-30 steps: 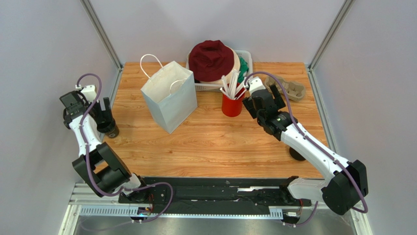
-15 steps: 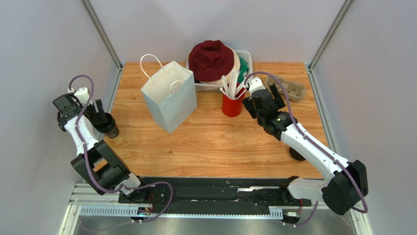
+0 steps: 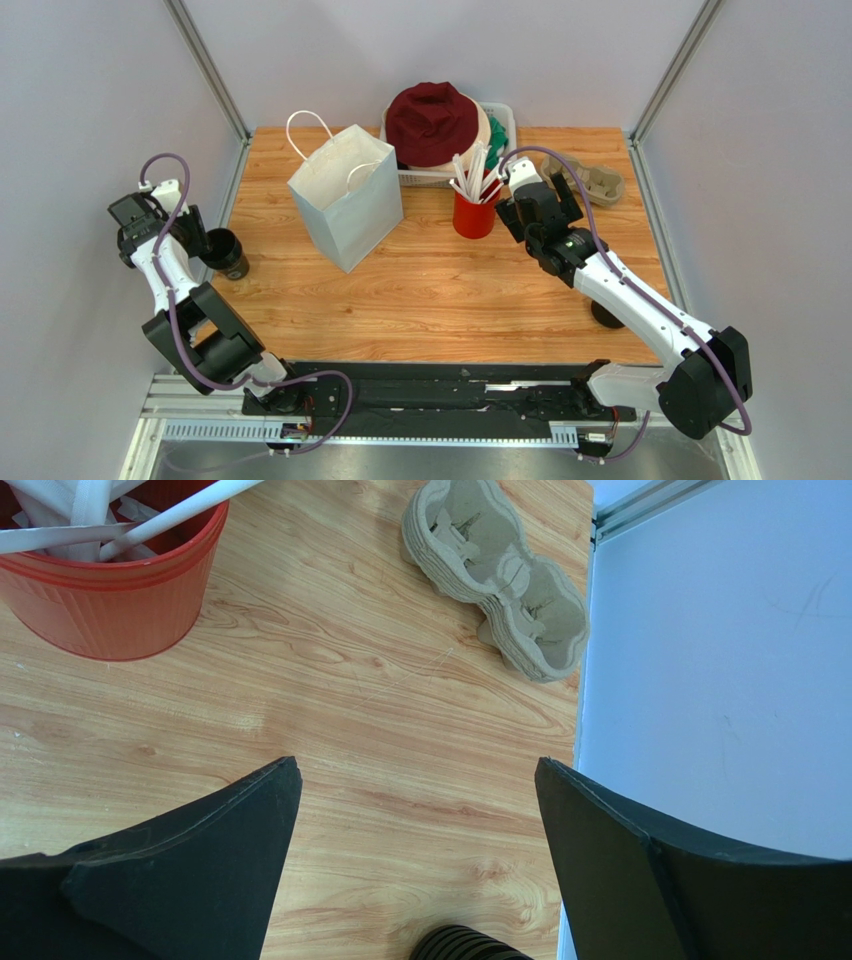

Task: Pack the takeout coffee

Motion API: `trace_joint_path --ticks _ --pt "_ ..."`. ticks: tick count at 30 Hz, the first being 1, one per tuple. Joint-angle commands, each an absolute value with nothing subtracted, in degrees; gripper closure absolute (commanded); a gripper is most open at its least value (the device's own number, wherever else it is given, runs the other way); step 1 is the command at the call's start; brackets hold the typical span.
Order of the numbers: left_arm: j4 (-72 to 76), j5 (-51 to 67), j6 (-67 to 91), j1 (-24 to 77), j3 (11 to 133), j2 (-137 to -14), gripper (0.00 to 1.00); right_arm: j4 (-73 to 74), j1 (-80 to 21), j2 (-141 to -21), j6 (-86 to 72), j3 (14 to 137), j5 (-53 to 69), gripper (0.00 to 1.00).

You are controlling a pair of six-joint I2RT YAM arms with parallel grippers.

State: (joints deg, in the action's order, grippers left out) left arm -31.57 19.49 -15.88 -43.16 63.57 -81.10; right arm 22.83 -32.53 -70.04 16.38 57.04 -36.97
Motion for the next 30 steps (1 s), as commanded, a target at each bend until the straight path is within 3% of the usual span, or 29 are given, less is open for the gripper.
trace_joint_path --ticks 1,10,30 --pt "-29.97 21.27 -14.68 -43.77 64.69 -81.3 0.54 20.3 -32.34 -69.52 16.96 57.04 -36.91 0.06" --pt "-29.53 22.5 -14.41 -43.77 63.99 -81.3 0.67 20.21 -32.34 -69.61 17.05 56.95 -36.74 0.06" --pt "-28.92 22.59 -14.85 -43.86 63.19 -81.91 0.71 20.3 -32.34 -69.61 17.23 56.95 -36.74 0.06"
